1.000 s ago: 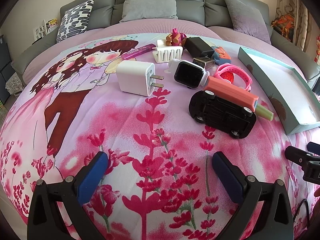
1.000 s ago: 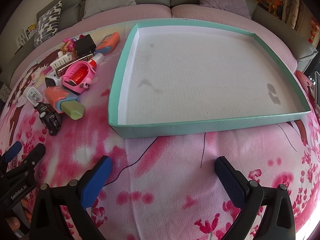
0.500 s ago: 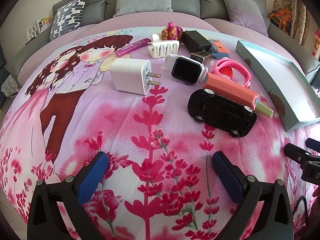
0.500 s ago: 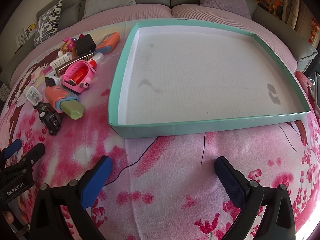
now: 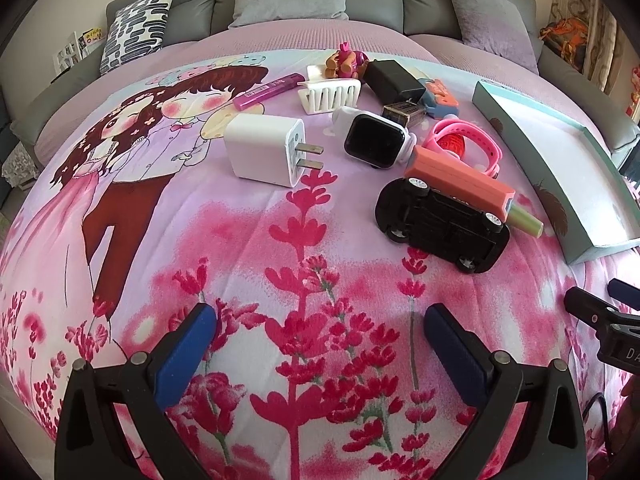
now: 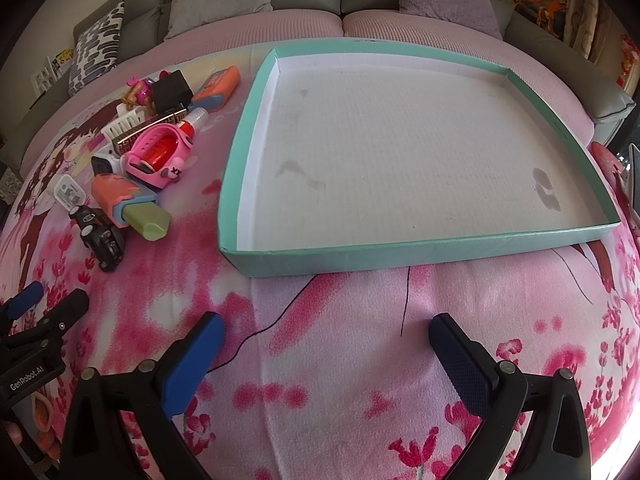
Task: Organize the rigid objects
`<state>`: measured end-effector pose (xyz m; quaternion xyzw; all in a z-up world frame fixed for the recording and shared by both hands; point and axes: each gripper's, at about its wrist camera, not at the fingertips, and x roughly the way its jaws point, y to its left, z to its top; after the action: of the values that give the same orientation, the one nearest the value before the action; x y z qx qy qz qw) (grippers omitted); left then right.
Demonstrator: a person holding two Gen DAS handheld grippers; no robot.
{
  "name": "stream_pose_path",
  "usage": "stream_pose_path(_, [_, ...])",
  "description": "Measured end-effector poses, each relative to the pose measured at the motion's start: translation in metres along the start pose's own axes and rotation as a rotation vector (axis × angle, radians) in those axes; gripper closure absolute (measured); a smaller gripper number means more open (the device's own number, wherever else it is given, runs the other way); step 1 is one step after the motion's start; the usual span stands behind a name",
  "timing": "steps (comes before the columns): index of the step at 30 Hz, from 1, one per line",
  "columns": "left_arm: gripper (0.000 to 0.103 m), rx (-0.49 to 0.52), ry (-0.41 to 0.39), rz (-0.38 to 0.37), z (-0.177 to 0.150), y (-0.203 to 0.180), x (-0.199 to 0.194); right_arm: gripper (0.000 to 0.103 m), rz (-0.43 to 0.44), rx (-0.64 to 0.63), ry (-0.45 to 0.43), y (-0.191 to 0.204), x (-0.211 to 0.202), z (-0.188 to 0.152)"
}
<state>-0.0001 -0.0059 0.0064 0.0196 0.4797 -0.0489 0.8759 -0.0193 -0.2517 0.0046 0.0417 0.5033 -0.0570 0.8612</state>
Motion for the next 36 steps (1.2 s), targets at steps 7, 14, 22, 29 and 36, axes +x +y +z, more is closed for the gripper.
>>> stream_pose_path(7, [0.0,0.008,-0.023,-0.076,0.018,-0.004,-0.021,0.0,-0.01,-0.057,-0.109,0.008,-0.043,0.007])
stream_pose_path(14, [0.0,0.096,-0.015,-0.134,0.029,-0.029,-0.014,0.0,0.075,-0.124,-0.159,0.035,-0.056,0.034])
stream_pose_path(22, [0.0,0.177,-0.017,-0.119,0.038,-0.048,0.008,0.0,0.098,-0.15,-0.145,0.047,-0.048,0.047])
stream_pose_path(29, [0.0,0.212,-0.039,-0.17,0.051,-0.042,0.02,0.0,0.136,-0.207,-0.12,0.059,-0.039,0.053])
stream_pose_path(36, [0.016,0.229,-0.039,-0.257,0.059,-0.041,0.027,0.0,0.175,-0.225,-0.087,0.068,-0.027,0.061])
